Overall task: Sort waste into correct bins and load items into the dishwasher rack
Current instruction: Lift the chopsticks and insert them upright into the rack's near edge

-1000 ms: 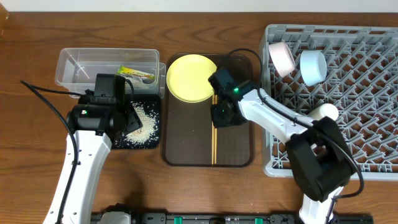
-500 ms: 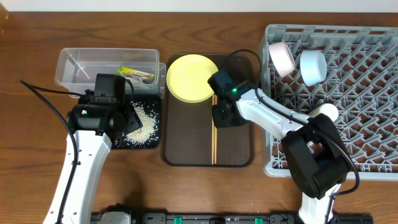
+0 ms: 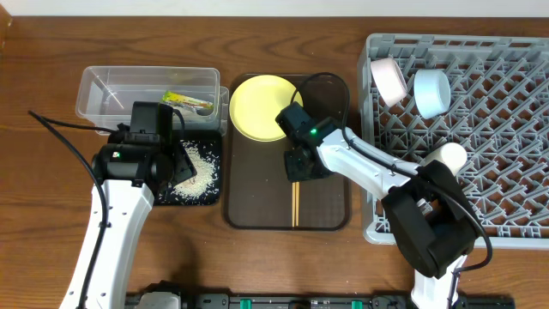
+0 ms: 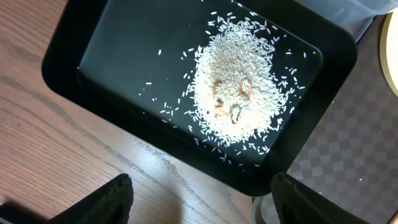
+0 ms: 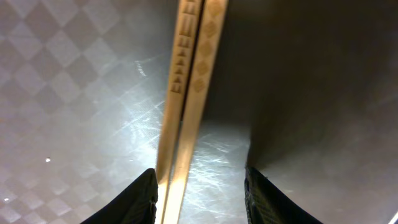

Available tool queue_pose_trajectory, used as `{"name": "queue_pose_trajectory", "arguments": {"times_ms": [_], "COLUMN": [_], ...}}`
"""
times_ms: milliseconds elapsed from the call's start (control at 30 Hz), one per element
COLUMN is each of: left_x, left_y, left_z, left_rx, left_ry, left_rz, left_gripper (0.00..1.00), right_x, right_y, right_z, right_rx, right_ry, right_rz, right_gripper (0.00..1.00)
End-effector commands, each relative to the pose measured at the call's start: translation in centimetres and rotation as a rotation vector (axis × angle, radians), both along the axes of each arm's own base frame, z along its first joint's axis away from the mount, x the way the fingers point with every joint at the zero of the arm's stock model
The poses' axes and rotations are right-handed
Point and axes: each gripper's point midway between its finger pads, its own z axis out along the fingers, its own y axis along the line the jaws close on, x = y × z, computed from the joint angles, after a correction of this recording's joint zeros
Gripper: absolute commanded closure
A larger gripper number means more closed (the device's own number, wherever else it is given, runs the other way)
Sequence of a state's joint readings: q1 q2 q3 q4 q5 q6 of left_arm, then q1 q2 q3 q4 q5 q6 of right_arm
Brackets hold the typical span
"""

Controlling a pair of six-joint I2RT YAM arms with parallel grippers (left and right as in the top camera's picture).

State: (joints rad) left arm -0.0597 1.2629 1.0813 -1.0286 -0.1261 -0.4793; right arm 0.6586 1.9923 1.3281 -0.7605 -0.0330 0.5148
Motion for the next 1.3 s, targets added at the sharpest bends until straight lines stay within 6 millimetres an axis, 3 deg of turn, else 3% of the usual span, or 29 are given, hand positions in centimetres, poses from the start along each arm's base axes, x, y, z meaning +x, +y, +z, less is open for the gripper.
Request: {"name": "queue_pose_trajectory", "arguments": {"times_ms": [0,867,1133,1267], "left_x": [0.0,0.0,0.0,0.0], "left_y": [0.1,0.1,0.1,0.1], "left_z": [0.1,0.1,0.1,0.1], "left_rx": [-0.007,-0.007,-0.007,-0.007], "left_ry": [-0.003,-0.003,-0.003,-0.003], "left_rz": [0.020,0.020,0.020,0.020], "left_gripper": [0.26,0.26,0.26,0.26], "right_x": [0.2,-1.2,-0.7,-0.3], "right_y": [-0.6,-1.5,-2.1,-2.6], "right_z": [-0.3,-1.5,-1.5,-1.5], "right_rx": [-0.038,-0.080,-0.082,-0.082], "right_ry": [-0.015,0.012,0.010,0.011], "right_rz": [-0.033,-0.022,-0.043,-0.059], "right_gripper": [0.57,0.56,0.97,0.99]}}
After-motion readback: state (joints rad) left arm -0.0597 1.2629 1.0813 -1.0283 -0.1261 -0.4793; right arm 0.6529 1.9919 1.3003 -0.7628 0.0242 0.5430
